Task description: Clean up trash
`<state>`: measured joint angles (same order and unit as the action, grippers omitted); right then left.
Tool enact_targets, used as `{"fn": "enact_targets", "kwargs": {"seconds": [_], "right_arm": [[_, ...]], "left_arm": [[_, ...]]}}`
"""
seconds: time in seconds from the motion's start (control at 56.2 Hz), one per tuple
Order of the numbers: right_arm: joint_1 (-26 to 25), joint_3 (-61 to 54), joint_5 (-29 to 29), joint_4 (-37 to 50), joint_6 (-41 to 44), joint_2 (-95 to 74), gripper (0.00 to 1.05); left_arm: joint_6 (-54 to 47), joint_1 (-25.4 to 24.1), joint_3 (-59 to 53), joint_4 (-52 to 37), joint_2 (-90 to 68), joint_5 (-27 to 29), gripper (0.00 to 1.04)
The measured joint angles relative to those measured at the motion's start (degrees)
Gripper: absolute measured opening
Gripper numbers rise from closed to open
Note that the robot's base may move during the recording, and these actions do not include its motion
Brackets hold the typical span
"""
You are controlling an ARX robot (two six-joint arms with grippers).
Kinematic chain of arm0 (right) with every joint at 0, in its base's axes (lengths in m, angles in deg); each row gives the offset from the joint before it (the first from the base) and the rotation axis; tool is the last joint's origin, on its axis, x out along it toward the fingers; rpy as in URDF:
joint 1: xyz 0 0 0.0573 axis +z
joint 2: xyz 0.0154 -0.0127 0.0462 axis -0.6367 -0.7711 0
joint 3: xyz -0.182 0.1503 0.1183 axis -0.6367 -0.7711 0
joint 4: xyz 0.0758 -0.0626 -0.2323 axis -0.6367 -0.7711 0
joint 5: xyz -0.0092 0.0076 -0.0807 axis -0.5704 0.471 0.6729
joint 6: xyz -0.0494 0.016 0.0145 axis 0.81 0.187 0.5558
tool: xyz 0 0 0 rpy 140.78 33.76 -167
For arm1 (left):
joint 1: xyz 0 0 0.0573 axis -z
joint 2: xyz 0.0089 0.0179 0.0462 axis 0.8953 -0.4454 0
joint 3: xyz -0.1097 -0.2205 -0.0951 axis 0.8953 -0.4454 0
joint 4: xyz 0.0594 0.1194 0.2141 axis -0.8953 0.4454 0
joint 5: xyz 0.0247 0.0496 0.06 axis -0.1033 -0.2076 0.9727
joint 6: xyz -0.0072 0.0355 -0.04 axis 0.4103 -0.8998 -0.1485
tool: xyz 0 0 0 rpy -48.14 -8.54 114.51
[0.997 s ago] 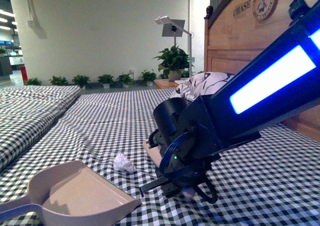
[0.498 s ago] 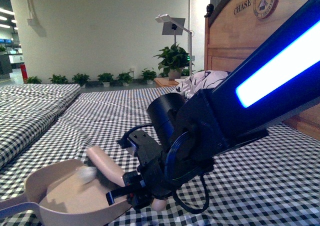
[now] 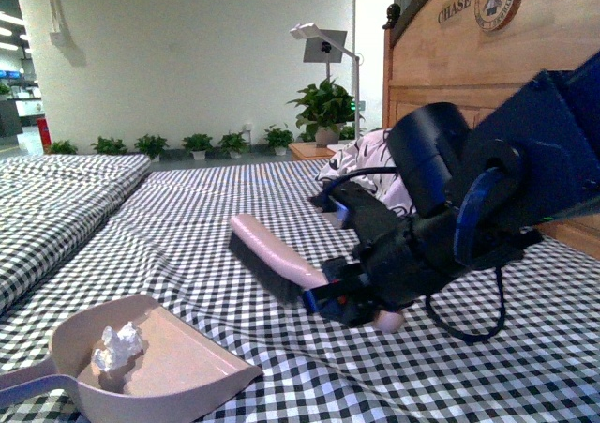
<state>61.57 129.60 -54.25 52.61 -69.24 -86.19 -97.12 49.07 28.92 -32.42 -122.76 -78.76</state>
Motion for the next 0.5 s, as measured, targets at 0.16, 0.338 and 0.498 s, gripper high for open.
{"fn": "enact_targets", "kwargs": {"seconds": [0.16,0.338,0.498], "right_arm": [[-6.4,-7.6,0.8,5.0,-3.7,8.3,0.2],[-16.0,-16.3,-1.3,7.7,-7.5,20.2,0.2],[-21.7,-20.5,-6.7,6.3,-9.5,29.6,0.2]], "left_arm": [[7.0,0.7,-2.7,-14.2,0.0,2.4,0.28],[15.1,1.3,-4.0,-23.4,2.6,8.2,0.28],[19.1,1.4,-5.4,-26.3,5.5,12.3,0.28]]}}
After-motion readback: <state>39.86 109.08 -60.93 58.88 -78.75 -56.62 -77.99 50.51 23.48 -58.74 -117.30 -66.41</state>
